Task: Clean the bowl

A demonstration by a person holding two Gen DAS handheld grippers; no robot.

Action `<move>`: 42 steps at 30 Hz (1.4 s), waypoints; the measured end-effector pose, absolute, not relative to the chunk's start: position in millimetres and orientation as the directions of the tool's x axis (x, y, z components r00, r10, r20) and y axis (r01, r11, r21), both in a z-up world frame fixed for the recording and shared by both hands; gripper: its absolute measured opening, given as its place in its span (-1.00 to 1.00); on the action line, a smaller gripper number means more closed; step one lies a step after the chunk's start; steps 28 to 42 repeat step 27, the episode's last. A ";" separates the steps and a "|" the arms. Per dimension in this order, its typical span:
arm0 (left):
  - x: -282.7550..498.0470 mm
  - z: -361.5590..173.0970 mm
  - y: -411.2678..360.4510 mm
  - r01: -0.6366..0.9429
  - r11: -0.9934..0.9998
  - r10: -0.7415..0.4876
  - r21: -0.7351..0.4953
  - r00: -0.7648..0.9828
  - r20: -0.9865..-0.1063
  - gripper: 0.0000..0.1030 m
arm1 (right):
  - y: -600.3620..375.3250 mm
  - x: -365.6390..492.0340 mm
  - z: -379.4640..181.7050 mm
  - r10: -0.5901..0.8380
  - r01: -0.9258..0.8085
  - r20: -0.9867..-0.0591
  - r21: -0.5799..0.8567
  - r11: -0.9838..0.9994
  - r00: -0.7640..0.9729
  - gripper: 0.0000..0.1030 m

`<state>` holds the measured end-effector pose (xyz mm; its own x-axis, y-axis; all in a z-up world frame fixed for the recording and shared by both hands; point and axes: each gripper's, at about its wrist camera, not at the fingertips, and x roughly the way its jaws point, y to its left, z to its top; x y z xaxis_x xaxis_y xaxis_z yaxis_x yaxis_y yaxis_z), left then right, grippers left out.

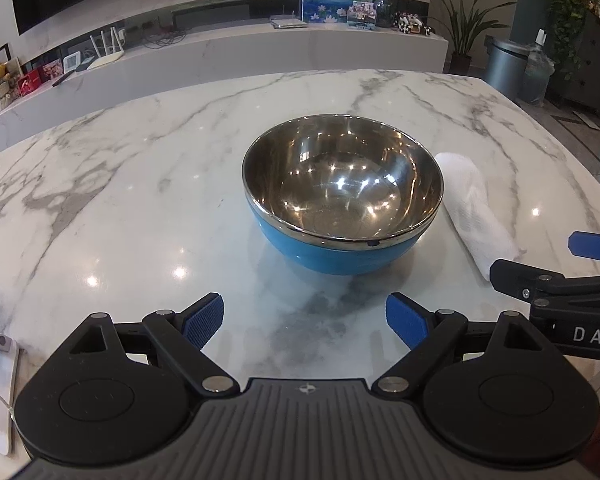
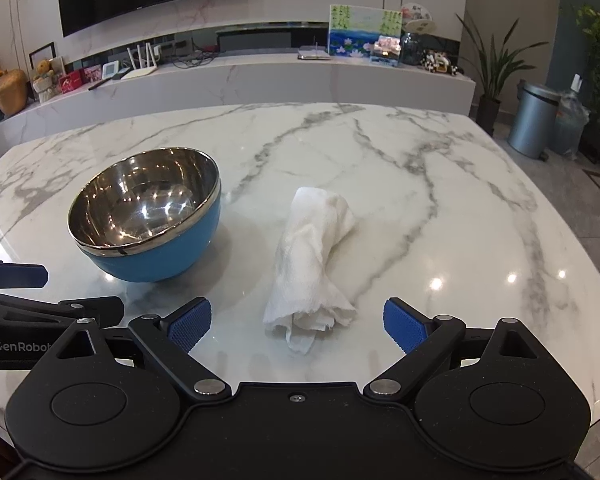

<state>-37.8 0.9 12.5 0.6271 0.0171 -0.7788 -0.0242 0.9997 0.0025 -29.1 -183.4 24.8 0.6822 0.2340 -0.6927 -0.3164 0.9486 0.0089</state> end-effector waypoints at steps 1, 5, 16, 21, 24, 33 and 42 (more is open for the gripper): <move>-37.6 12.3 0.8 -0.027 1.000 0.018 0.002 0.626 -0.779 0.72 | -183.4 -29.1 24.5 0.234 -0.317 -0.693 0.009 0.948 0.682 0.80; -36.5 11.8 1.8 -0.037 0.999 0.018 -0.007 0.622 -0.783 0.72 | -183.2 -29.2 23.5 0.233 -0.319 -0.696 0.006 0.948 0.679 0.80; -34.1 7.4 -2.0 -0.035 0.999 0.025 0.005 0.607 -0.794 0.72 | -181.8 -28.9 20.2 0.230 -0.327 -0.705 -0.002 0.945 0.671 0.80; -34.1 5.9 -4.9 -0.029 0.999 0.032 0.018 0.604 -0.796 0.72 | -181.9 -28.9 20.1 0.231 -0.328 -0.707 -0.003 0.945 0.669 0.80; -34.1 4.8 -6.9 -0.027 0.999 0.041 0.032 0.605 -0.795 0.72 | -182.5 -28.4 19.9 0.230 -0.327 -0.708 0.000 0.945 0.668 0.80; -33.5 4.4 -7.4 -0.025 0.999 0.041 0.032 0.603 -0.797 0.72 | -183.3 -27.8 18.8 0.231 -0.325 -0.710 0.004 0.946 0.665 0.80; -33.5 4.4 -7.4 -0.025 0.999 0.041 0.032 0.603 -0.797 0.72 | -183.3 -27.8 18.8 0.231 -0.325 -0.710 0.004 0.946 0.665 0.80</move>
